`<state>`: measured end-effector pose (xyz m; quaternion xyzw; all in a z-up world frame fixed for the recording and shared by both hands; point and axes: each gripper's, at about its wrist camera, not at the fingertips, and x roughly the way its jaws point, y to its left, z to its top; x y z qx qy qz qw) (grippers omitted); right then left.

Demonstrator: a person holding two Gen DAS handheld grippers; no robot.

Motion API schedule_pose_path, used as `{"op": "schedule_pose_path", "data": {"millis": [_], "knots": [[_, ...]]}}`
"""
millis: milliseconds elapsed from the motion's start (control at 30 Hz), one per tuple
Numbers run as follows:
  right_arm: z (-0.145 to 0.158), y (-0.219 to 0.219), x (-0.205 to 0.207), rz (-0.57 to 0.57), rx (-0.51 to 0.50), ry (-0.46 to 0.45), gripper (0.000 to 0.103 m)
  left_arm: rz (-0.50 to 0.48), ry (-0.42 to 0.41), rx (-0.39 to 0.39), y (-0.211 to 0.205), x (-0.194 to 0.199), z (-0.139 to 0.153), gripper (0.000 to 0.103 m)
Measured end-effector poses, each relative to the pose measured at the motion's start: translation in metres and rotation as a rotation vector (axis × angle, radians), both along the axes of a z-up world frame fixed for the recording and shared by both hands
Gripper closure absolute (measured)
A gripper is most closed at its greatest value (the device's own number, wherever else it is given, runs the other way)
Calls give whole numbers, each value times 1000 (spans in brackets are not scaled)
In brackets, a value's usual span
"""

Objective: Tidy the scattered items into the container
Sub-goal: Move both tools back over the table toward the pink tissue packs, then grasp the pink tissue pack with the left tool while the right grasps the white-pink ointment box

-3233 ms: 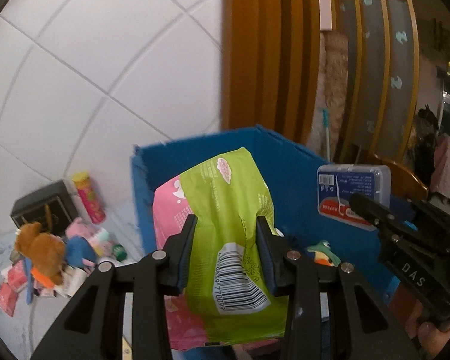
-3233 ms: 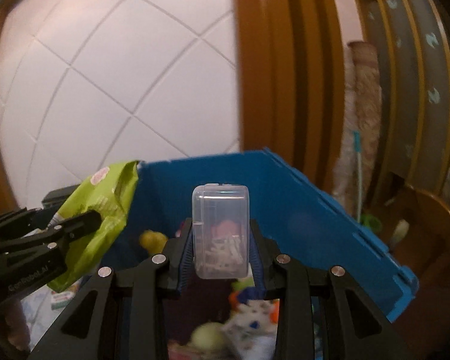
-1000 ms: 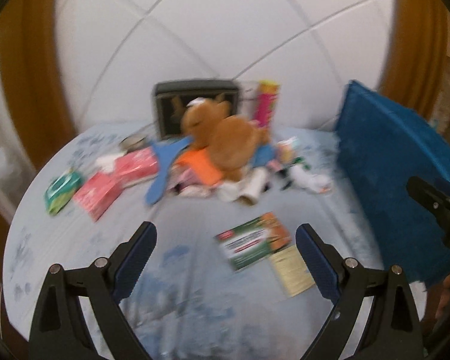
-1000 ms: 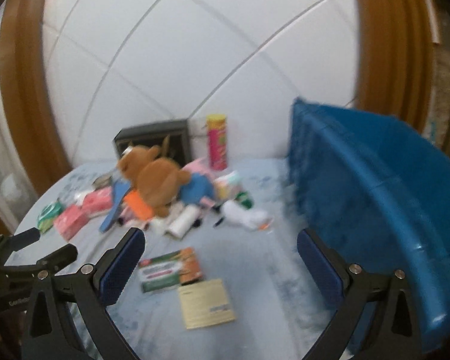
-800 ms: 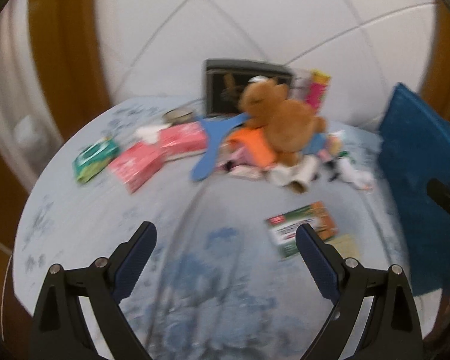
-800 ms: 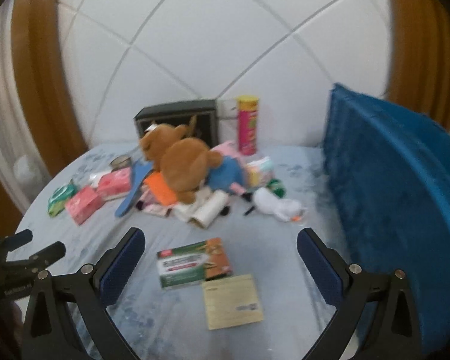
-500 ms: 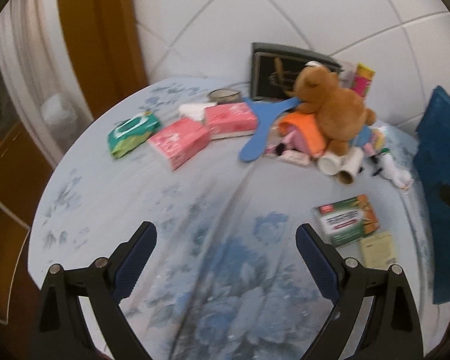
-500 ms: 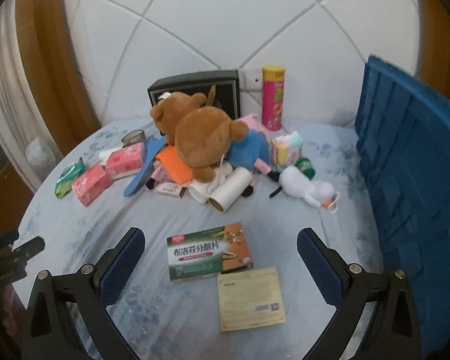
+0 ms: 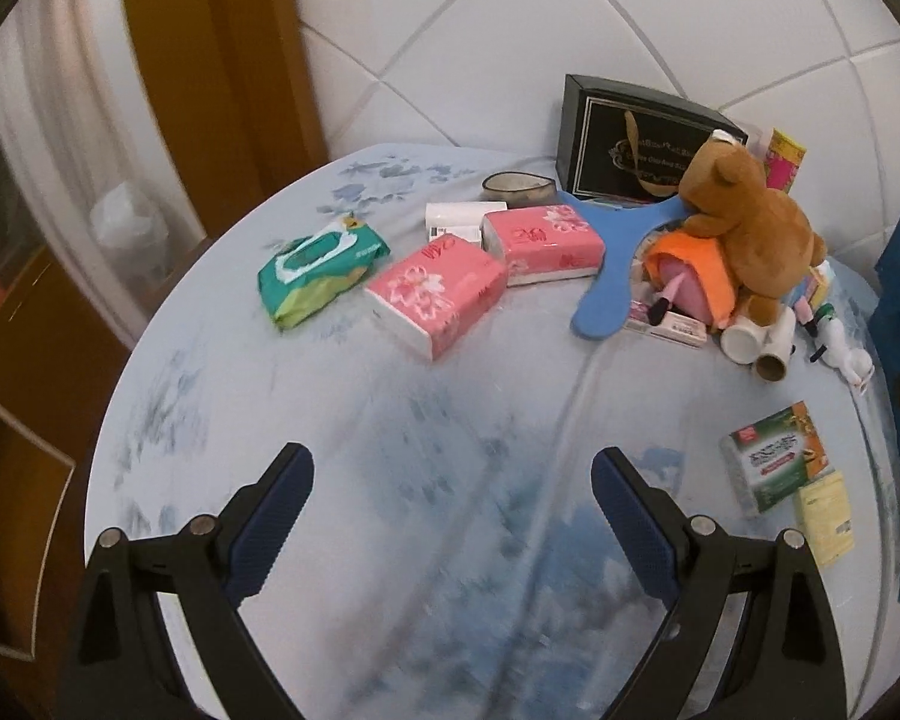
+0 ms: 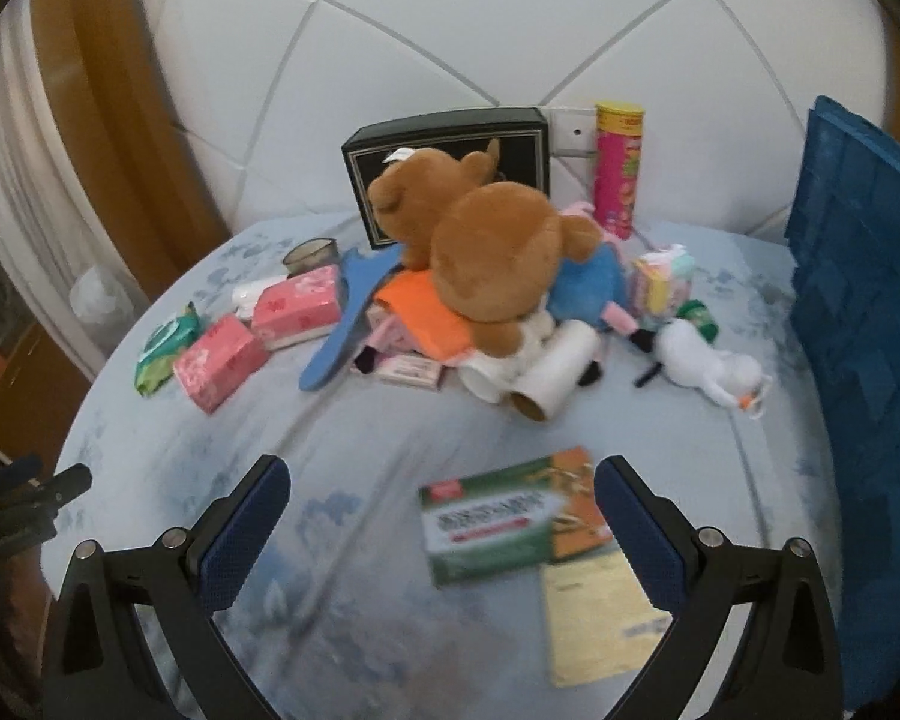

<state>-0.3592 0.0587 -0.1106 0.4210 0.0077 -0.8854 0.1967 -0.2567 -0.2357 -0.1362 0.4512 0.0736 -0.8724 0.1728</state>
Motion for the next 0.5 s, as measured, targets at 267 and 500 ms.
{"op": "schedule_pose_path", "data": {"millis": [267,500], "knots": [[-47,-73,-33,24,68,-83,0,-66,-85,31,-71,-59,-39,8],[-79,-110,-88,101,126,-127,14,-109,-146,34,-91,-130,-74,8]]}}
